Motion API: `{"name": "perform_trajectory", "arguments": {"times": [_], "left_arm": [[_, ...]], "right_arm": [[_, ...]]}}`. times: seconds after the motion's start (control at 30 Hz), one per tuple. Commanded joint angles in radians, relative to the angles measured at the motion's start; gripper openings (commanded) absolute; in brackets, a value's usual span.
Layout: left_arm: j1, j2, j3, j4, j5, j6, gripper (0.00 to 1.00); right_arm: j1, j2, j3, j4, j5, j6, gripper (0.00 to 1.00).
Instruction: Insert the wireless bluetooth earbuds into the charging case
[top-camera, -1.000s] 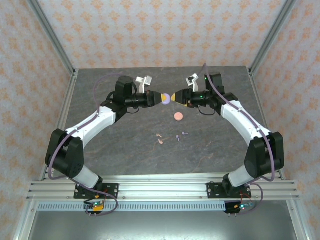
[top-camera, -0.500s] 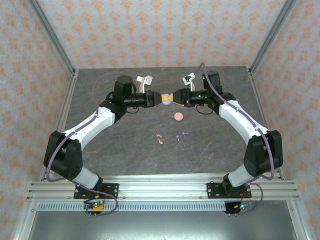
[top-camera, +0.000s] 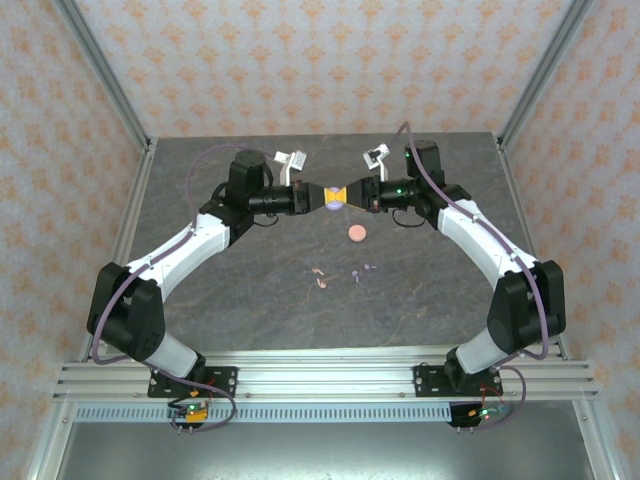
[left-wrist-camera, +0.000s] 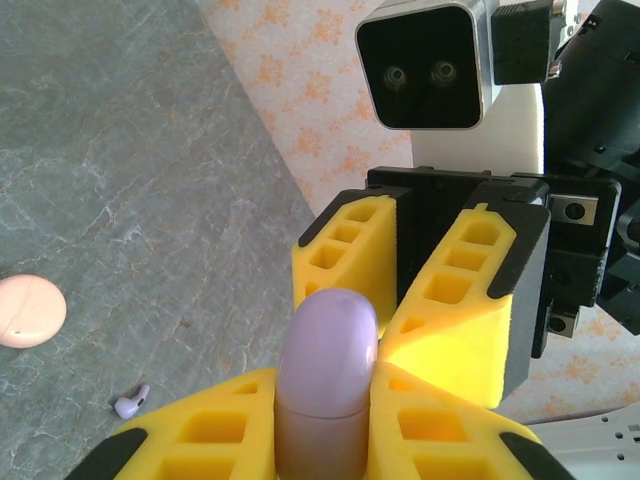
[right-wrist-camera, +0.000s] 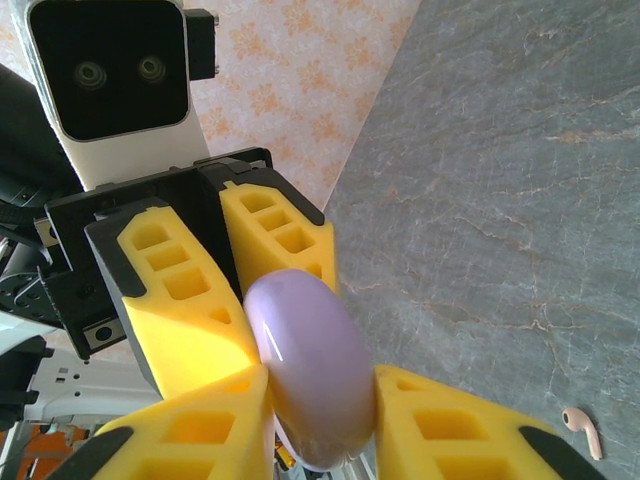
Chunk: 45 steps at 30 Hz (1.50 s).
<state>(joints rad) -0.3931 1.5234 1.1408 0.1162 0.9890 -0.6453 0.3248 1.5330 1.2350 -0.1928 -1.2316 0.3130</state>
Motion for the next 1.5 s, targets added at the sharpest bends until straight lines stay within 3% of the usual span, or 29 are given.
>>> {"name": "perform_trajectory", "arguments": {"times": [0.0,0.37,0.63,0.93,1.47], "left_arm": [[-0.019,-0.017,0.040,0.017,0.025,0.019,0.21],[-0.019,-0.062,0.015,-0.019,-0.011,0.032,0.41],[-0.018,-0.078,-0.018,0.012,-0.040,0.008,0.41],[-0.019,-0.080,-0.085,0.161,-0.089,-0.101,0.41],[-0.023,-0.075,-0.087,0.198,-0.102,-0.125,0.39]], "right_arm": [[0.014,-0.003,0.031,0.040,-0.034,-0.011,0.25],[-0.003,-0.024,0.008,0.105,0.030,0.054,0.23],[-0.004,-0.023,0.006,0.121,0.030,0.074,0.23],[-0.005,-0.024,-0.017,0.196,0.024,0.131,0.23],[-0.001,-0.040,-0.032,0.187,0.000,0.123,0.24]]}}
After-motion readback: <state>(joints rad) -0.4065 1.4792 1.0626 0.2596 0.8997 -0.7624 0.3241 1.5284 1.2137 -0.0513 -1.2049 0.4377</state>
